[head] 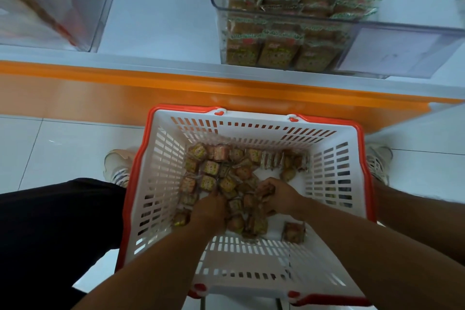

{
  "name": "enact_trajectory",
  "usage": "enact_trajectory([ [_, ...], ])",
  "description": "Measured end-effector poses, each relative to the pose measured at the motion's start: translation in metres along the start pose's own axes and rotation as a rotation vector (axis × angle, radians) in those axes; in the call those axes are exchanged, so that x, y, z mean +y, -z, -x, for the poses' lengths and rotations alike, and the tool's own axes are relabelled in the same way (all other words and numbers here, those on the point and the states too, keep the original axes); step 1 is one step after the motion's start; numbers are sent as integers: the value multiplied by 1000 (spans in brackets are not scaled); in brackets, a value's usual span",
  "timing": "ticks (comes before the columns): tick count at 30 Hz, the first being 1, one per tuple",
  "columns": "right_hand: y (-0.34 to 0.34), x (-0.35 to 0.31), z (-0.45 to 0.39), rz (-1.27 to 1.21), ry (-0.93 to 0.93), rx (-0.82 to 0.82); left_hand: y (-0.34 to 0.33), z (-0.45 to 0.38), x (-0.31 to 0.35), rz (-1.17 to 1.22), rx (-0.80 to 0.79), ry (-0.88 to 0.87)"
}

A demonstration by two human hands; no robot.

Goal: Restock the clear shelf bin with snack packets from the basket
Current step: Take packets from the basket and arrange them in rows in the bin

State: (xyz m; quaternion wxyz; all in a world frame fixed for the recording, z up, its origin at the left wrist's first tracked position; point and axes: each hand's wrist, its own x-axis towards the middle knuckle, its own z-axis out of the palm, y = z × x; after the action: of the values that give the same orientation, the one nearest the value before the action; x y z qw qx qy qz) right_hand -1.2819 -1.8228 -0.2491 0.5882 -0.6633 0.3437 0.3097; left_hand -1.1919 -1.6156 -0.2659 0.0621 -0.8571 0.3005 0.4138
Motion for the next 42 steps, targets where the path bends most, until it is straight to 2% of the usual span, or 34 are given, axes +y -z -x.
enact_trajectory([
  [4, 5, -25, 9, -4, -47, -63, 13, 2, -10, 137, 41, 16],
  [9, 19, -94, 51, 193, -15, -256, 76, 13, -13, 659, -169, 25],
  [11, 22, -131, 83, 268, 78, -271, 118, 30, -6, 882, -252, -20],
  [14, 28, -184, 143, 435, 314, -183, 174, 60, 7, 1111, -347, -68],
  [16, 35, -215, 183, 335, 400, -154, 206, 81, 15, 1307, -398, -150],
  [18, 43, -240, 220, 106, 440, -180, 240, 107, 24, 1448, -412, -257],
  [22, 55, -273, 266, -363, 386, -326, 293, 157, 40, 1761, -480, -482],
  [24, 56, -281, 278, -450, 388, -357, 310, 182, 46, 1755, -536, -593],
  [28, 50, -291, 284, -418, 490, -376, 325, 210, 47, 1816, -676, -735],
  [31, 51, -297, 284, -314, 584, -300, 332, 214, 52, 1801, -516, -659],
  [33, 57, -300, 284, -292, 596, -233, 336, 214, 53, 1814, -441, -538],
  [39, 69, -304, 279, -353, 572, -223, 339, 214, 52, 1893, -443, -402],
  [42, 68, -304, 274, -355, 578, -220, 341, 218, 53, 1962, -433, -416],
])
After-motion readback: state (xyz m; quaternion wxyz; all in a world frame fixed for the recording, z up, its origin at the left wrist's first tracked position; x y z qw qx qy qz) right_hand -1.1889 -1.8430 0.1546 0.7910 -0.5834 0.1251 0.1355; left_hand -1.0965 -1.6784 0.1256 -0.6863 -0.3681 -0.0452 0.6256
